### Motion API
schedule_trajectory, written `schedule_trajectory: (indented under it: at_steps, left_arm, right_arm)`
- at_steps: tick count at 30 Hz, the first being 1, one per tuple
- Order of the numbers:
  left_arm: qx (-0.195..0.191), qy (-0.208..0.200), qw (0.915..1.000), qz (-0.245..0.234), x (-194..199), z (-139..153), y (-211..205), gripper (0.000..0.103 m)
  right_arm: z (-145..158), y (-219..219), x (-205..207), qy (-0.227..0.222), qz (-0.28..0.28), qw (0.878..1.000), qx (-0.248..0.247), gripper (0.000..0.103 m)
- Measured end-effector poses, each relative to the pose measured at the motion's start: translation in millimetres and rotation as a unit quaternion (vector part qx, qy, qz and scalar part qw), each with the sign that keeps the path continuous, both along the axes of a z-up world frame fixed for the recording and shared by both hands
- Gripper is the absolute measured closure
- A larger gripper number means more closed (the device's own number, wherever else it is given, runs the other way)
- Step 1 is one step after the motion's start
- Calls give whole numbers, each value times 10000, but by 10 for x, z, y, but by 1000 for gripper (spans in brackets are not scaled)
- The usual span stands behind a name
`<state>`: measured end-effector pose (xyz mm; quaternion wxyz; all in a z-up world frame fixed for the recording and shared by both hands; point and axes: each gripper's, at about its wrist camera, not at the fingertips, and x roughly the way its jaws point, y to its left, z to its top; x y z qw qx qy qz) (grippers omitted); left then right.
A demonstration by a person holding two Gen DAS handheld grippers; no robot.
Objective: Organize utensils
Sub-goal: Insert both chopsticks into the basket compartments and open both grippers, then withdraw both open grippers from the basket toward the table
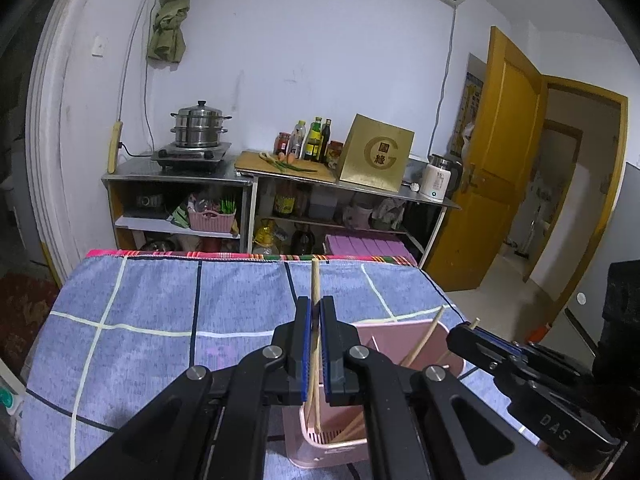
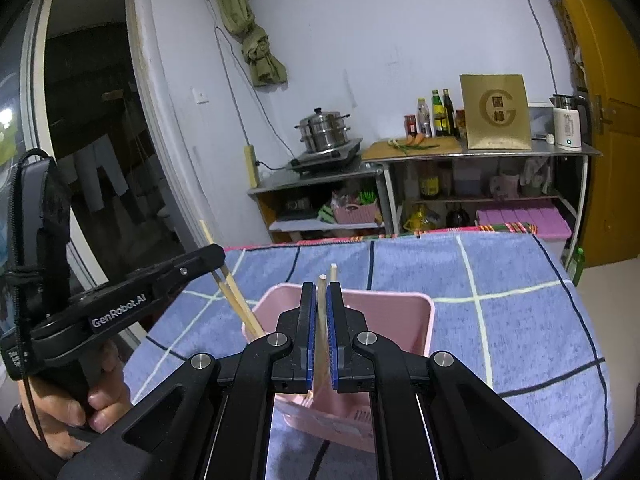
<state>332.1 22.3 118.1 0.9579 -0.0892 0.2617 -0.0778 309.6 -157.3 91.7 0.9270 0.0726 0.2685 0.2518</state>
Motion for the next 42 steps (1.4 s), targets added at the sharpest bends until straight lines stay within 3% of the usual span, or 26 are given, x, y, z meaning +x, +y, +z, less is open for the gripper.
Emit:
schedule_trajectory:
  at_steps: [5,10,21,33,42]
  left_arm:
    - [92,11,10000,-9,-99,0,-18,98]
    - [111,-59,9999,10,-318,65,-8,91]
    - [195,-190,9996,-11,-1189,62,-36,85]
    - [45,246,9996,-157,-2010,-450,-153,85]
    - [19,728,9969,-311,-2144,-814,-266,85]
  right_arm:
    - [-7,-17,-64,50,43,9999,-110,92]
    - [93,-133,-261,-83,32,9999,-76,89]
    - [170,-505,-1004,-393,-49,9991,-149,88]
    - [-212,-681,-1591,-96,1,9992,-378,88]
    - [-498,-739,-1731,210,95,9989,-412,88]
